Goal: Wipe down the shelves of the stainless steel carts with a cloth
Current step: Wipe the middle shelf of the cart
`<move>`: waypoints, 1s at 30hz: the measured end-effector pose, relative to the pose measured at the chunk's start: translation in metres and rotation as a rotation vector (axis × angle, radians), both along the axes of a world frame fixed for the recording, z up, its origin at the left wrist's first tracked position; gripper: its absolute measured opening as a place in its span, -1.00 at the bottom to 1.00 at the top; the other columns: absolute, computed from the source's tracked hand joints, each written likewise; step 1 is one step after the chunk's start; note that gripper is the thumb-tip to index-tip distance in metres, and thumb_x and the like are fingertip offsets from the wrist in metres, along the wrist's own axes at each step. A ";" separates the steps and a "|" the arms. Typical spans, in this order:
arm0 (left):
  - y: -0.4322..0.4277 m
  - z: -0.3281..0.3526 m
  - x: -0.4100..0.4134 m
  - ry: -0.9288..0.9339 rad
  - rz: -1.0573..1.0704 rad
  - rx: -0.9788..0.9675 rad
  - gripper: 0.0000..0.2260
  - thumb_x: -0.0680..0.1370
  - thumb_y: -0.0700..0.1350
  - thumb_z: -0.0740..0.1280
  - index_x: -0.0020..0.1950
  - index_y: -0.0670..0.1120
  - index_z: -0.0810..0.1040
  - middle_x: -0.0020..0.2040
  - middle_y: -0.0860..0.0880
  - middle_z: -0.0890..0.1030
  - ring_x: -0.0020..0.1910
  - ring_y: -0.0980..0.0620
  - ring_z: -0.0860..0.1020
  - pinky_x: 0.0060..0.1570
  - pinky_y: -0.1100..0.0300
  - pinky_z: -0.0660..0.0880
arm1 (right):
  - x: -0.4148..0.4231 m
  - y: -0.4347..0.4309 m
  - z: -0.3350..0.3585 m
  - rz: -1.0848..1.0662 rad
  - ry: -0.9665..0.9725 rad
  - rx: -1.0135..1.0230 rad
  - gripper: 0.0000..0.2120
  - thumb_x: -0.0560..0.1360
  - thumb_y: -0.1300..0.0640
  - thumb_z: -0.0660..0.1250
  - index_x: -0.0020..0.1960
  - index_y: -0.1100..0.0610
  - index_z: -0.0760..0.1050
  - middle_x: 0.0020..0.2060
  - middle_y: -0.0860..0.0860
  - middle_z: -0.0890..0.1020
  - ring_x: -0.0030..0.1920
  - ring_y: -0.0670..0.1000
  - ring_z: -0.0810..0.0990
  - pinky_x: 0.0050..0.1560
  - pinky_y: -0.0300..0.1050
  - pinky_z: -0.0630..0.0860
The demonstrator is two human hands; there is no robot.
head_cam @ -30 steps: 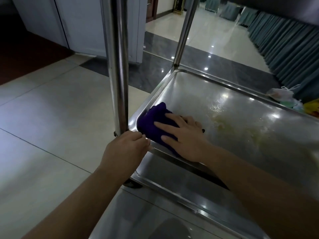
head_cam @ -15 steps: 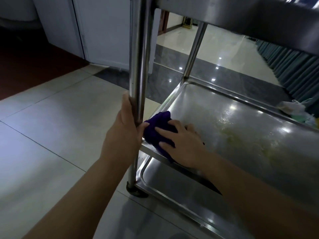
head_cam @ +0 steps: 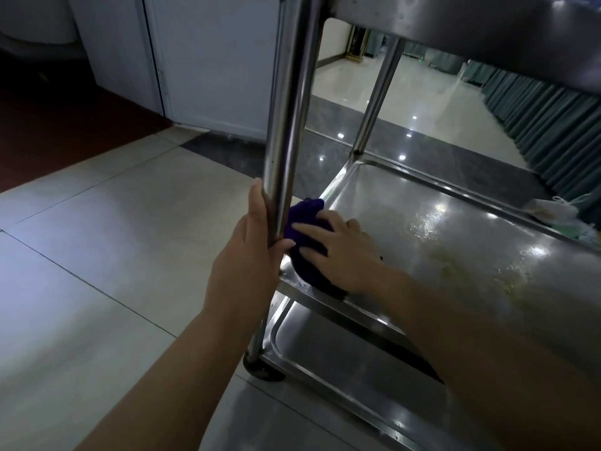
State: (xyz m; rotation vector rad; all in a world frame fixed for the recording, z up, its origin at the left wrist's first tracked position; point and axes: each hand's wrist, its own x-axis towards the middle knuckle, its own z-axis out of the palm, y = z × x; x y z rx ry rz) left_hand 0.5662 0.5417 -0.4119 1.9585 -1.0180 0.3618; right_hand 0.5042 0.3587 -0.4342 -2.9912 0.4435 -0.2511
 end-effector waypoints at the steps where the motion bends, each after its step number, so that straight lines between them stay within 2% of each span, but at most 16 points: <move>1: 0.001 0.000 0.000 -0.007 -0.003 0.001 -0.27 0.50 -0.03 0.32 0.48 0.03 -0.10 0.13 -0.15 0.56 -0.08 0.15 0.46 -0.11 0.25 0.40 | -0.006 -0.008 0.002 0.041 0.011 0.013 -0.57 0.51 -0.25 0.06 0.37 -0.30 0.16 0.38 -0.08 0.19 0.21 0.15 0.32 0.18 0.04 0.29; 2: 0.002 0.000 0.000 -0.014 -0.005 0.001 -0.28 0.50 -0.04 0.33 0.48 0.02 -0.08 0.13 -0.16 0.56 -0.08 0.11 0.50 -0.11 0.24 0.40 | -0.008 -0.021 0.005 -0.007 0.033 0.017 -0.58 0.52 -0.23 0.09 0.38 -0.29 0.19 0.38 -0.06 0.21 0.22 0.17 0.34 0.21 0.03 0.30; 4: 0.002 -0.001 0.000 -0.004 -0.013 0.002 -0.28 0.50 -0.07 0.36 0.49 -0.01 -0.05 0.15 -0.17 0.56 -0.03 -0.02 0.58 -0.07 0.20 0.40 | -0.011 -0.053 0.012 -0.325 0.098 0.054 -0.57 0.54 -0.18 0.14 0.40 -0.24 0.21 0.40 0.02 0.20 0.26 0.25 0.35 0.24 0.11 0.33; 6: 0.001 -0.002 -0.002 0.021 -0.005 -0.003 -0.29 0.49 -0.08 0.37 0.49 -0.08 0.00 0.17 -0.17 0.55 0.01 -0.09 0.60 -0.02 0.19 0.39 | -0.012 -0.071 0.020 -0.648 0.184 0.096 -0.52 0.54 -0.14 0.17 0.42 -0.21 0.15 0.43 0.08 0.11 0.28 0.32 0.28 0.22 0.21 0.32; 7: 0.000 -0.002 -0.003 0.041 0.002 -0.006 -0.30 0.49 -0.09 0.38 0.49 -0.09 0.04 0.19 -0.17 0.55 0.04 -0.11 0.59 0.00 0.18 0.39 | -0.011 -0.069 0.022 -0.710 0.222 0.082 -0.51 0.54 -0.13 0.16 0.43 -0.19 0.12 0.43 0.10 0.06 0.28 0.33 0.26 0.21 0.23 0.31; 9: -0.002 -0.001 -0.004 0.092 0.012 -0.021 -0.31 0.49 -0.10 0.39 0.49 -0.08 0.07 0.24 -0.15 0.53 0.10 -0.11 0.57 0.03 0.17 0.38 | -0.007 -0.045 0.022 -0.628 0.205 0.060 -0.53 0.55 -0.15 0.12 0.43 -0.17 0.13 0.43 0.12 0.08 0.28 0.34 0.27 0.21 0.23 0.32; 11: -0.001 0.001 -0.005 0.143 0.018 -0.048 -0.32 0.48 -0.12 0.40 0.48 -0.06 0.09 0.26 -0.13 0.52 0.15 -0.08 0.55 0.08 0.15 0.39 | -0.013 -0.008 0.014 -0.403 0.097 0.086 -0.54 0.53 -0.22 0.08 0.41 -0.19 0.19 0.40 0.10 0.18 0.26 0.29 0.33 0.19 0.20 0.37; 13: 0.001 0.006 -0.009 0.195 0.009 -0.092 -0.34 0.48 -0.13 0.41 0.47 -0.03 0.12 0.24 -0.10 0.52 0.17 -0.04 0.53 0.11 0.13 0.43 | -0.038 0.024 0.004 -0.129 0.014 0.109 -0.52 0.48 -0.31 0.02 0.36 -0.24 0.21 0.36 -0.01 0.21 0.23 0.18 0.39 0.17 0.13 0.43; 15: 0.004 0.011 -0.014 0.248 -0.003 -0.126 -0.37 0.47 -0.15 0.42 0.45 0.00 0.17 0.22 -0.09 0.52 0.16 -0.02 0.52 0.12 0.10 0.47 | -0.068 0.028 0.006 0.007 -0.004 0.228 -0.52 0.44 -0.35 0.06 0.32 -0.26 0.21 0.29 -0.15 0.19 0.20 0.08 0.41 0.13 0.06 0.49; 16: 0.005 0.012 -0.016 0.257 0.008 -0.129 -0.38 0.46 -0.15 0.43 0.43 -0.01 0.20 0.21 -0.10 0.51 0.14 -0.03 0.52 0.12 0.06 0.50 | -0.079 0.017 0.008 -0.018 -0.021 0.296 -0.56 0.44 -0.31 0.15 0.29 -0.28 0.26 0.25 -0.18 0.19 0.18 0.06 0.43 0.08 0.04 0.53; 18: 0.007 0.013 -0.022 0.256 0.066 -0.119 -0.36 0.42 -0.16 0.46 0.42 -0.09 0.24 0.21 -0.17 0.44 0.11 -0.05 0.49 0.10 0.00 0.51 | -0.095 -0.019 0.009 -0.230 -0.030 0.305 -0.60 0.49 -0.19 0.26 0.30 -0.25 0.32 0.23 -0.15 0.17 0.18 0.07 0.43 0.11 0.00 0.51; 20: 0.008 0.012 -0.033 0.173 0.135 -0.127 -0.33 0.36 -0.19 0.52 0.39 -0.20 0.28 0.17 -0.26 0.38 0.10 -0.11 0.40 0.11 0.03 0.43 | -0.106 -0.050 0.009 -0.528 0.019 0.231 -0.53 0.52 -0.20 0.18 0.40 -0.20 0.22 0.30 -0.10 0.09 0.25 0.15 0.37 0.27 0.04 0.39; 22: 0.004 0.009 -0.048 -0.009 0.199 -0.123 -0.41 0.31 -0.20 0.55 0.27 -0.24 0.41 0.08 -0.32 0.40 0.06 -0.11 0.30 0.09 0.09 0.28 | -0.105 -0.058 0.004 -0.659 0.065 0.172 -0.48 0.53 -0.25 0.09 0.46 -0.20 0.10 0.38 -0.06 -0.01 0.31 0.22 0.32 0.33 0.10 0.31; 25: -0.008 0.002 -0.062 -0.186 0.085 -0.060 -0.61 0.30 -0.24 0.54 0.09 -0.22 0.55 0.01 -0.29 0.46 0.03 -0.15 0.32 -0.01 0.04 0.37 | -0.104 -0.033 0.000 -0.513 0.076 0.111 -0.45 0.52 -0.28 0.08 0.47 -0.20 0.09 0.42 -0.01 -0.01 0.32 0.20 0.29 0.32 0.00 0.25; 28: -0.023 -0.008 -0.061 -0.257 -0.093 0.049 -0.74 0.30 -0.31 0.52 -0.03 -0.23 0.61 -0.05 -0.23 0.55 -0.05 -0.27 0.50 -0.08 -0.10 0.52 | -0.128 -0.014 0.000 -0.258 0.028 0.142 -0.49 0.50 -0.26 0.18 0.42 -0.22 0.21 0.31 -0.19 0.07 0.27 0.03 0.28 0.21 -0.22 0.19; 30: -0.035 -0.012 -0.056 -0.205 -0.196 0.212 -0.78 0.36 -0.31 0.46 -0.01 -0.27 0.60 -0.02 -0.23 0.57 -0.03 -0.28 0.53 -0.04 -0.08 0.52 | -0.153 -0.025 0.006 -0.237 0.057 0.162 -0.51 0.51 -0.25 0.19 0.41 -0.22 0.22 0.31 -0.20 0.09 0.29 0.03 0.29 0.25 -0.16 0.28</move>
